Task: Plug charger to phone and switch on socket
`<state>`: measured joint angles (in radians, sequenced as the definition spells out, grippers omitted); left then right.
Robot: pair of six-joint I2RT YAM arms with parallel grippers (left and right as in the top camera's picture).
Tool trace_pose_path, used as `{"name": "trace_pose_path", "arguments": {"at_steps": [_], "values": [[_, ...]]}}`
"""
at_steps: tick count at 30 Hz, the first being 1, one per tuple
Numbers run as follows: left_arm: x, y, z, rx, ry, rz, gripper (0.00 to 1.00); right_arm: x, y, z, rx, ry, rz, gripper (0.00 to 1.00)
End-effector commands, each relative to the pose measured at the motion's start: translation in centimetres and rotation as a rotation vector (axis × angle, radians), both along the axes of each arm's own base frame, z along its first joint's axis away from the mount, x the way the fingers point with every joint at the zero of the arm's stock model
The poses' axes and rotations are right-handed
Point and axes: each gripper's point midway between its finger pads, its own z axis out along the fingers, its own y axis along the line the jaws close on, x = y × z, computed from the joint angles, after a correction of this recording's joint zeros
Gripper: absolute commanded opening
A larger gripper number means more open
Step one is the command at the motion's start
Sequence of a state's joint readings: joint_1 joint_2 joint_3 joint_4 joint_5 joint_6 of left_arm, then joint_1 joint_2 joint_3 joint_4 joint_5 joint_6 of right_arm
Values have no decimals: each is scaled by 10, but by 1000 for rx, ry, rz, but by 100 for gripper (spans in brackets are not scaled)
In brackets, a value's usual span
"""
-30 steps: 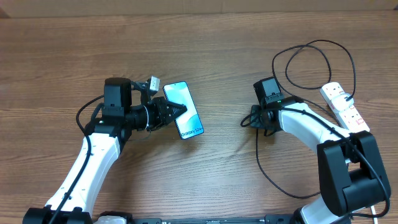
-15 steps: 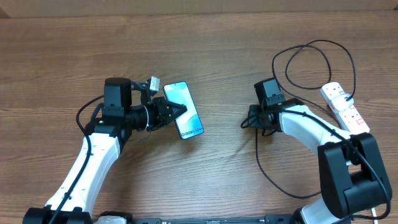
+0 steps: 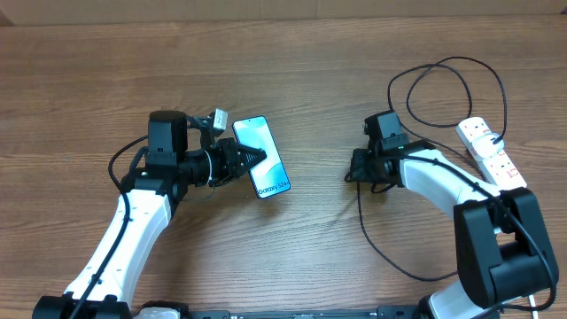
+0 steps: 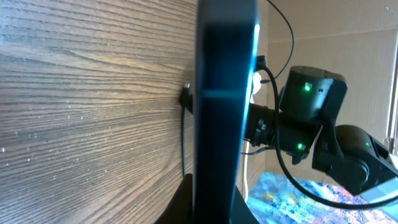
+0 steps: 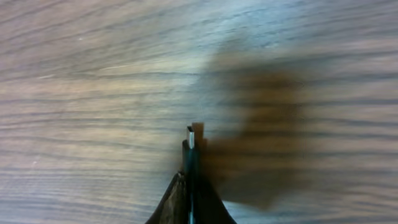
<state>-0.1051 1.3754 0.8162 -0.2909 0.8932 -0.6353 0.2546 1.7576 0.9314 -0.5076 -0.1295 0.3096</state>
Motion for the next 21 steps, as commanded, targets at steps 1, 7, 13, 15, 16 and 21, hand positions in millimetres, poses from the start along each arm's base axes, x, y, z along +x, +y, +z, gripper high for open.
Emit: {"name": "trace_pose_path", "arguments": {"at_steps": [1,7,13,15,16,21], "values": [[-4,-12,25,-72,-95,-95,4,-8,52,35,398,34,213,4],[5,-20,67,-194,-273,-171,4,-49,95,104,859,56,442,4],[18,3,71,-206,-287,-113,4,-91,101,122,980,56,619,4],[23,14,67,-218,-258,-83,4,-98,101,127,1005,31,661,4],[27,17,64,-224,-235,-65,4,-100,102,131,1024,10,684,4],[38,8,59,-277,-208,-82,4,-106,113,135,1048,-21,750,4]]}}
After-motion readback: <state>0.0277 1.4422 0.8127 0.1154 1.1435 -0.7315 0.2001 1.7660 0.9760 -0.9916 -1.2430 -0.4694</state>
